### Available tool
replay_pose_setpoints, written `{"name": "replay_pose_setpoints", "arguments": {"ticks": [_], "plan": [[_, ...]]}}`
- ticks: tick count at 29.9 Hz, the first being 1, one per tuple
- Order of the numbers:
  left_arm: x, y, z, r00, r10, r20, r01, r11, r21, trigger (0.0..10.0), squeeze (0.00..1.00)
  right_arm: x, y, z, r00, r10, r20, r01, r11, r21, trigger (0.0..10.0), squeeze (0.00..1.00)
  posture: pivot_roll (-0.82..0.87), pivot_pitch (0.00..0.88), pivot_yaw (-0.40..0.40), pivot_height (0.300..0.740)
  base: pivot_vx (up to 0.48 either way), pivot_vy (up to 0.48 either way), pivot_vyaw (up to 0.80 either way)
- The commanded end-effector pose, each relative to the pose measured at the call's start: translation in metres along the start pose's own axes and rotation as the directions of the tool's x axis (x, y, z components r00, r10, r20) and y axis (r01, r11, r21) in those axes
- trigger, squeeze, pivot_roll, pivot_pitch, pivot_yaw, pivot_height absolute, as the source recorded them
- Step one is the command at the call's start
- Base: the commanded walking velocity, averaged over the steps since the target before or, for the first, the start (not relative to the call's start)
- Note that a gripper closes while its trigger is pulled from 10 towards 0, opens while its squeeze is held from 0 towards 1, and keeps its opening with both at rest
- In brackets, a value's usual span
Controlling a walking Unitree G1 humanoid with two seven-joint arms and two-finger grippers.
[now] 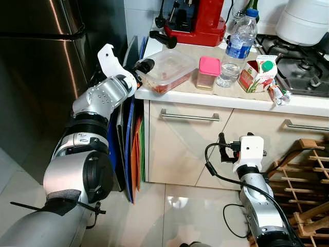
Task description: Restocking fridge
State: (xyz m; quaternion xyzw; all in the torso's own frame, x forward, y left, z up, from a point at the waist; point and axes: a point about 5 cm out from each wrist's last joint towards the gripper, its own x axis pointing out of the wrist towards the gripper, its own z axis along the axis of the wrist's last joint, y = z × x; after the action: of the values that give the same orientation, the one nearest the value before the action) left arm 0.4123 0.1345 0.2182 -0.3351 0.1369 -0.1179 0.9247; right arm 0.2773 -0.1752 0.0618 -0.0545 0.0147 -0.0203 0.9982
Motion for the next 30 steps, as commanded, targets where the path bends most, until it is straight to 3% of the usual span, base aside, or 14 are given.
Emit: {"name": "replay_pose_setpoints", "arguments": {"ticks": [1,21,22,23,24,30], "plan": [[0.002,-0.009,0.004,1.0,-0.028,0.004,0.028,0.999,0.019,10.0,0.0,-0.001,-0.002,0.001,1.0,-0.014,-0.003,0.014,1.0,-0.01,10.0,0.0,-0.08,0.0,-0.015,0.74,0.0,0.0,0.0],[0.007,-0.01,-0.007,0.999,-0.02,-0.041,0.019,1.0,-0.016,10.0,0.0,-0.001,0.0,0.002,1.0,-0.016,-0.006,0.015,1.0,-0.008,10.0,0.0,-0.09,0.0,-0.013,0.74,0.0,0.0,0.0],[0.007,-0.011,-0.007,0.999,-0.024,-0.04,0.023,1.0,-0.017,4.6,0.0,-0.001,0.0,0.002,1.0,-0.016,-0.005,0.016,1.0,-0.009,10.0,0.0,-0.09,0.0,-0.013,0.74,0.0,0.0,0.0],[0.008,-0.011,-0.007,0.999,-0.029,-0.039,0.028,0.999,-0.018,4.6,0.0,-0.002,0.0,0.002,1.0,-0.017,-0.005,0.017,1.0,-0.01,10.0,0.0,-0.09,0.0,-0.013,0.74,0.0,0.0,0.0],[0.008,-0.011,-0.007,0.999,-0.03,-0.038,0.029,0.999,-0.02,0.1,0.0,-0.002,0.0,0.002,1.0,-0.016,-0.006,0.016,1.0,-0.01,10.0,0.0,-0.09,0.0,-0.013,0.74,0.0,0.0,0.0],[0.008,-0.011,-0.007,0.999,-0.029,-0.033,0.028,0.999,-0.025,0.0,0.0,-0.002,0.001,0.002,1.0,-0.014,-0.008,0.014,1.0,-0.007,10.0,0.0,-0.09,0.0,-0.012,0.74,0.0,0.0,0.0]]}}
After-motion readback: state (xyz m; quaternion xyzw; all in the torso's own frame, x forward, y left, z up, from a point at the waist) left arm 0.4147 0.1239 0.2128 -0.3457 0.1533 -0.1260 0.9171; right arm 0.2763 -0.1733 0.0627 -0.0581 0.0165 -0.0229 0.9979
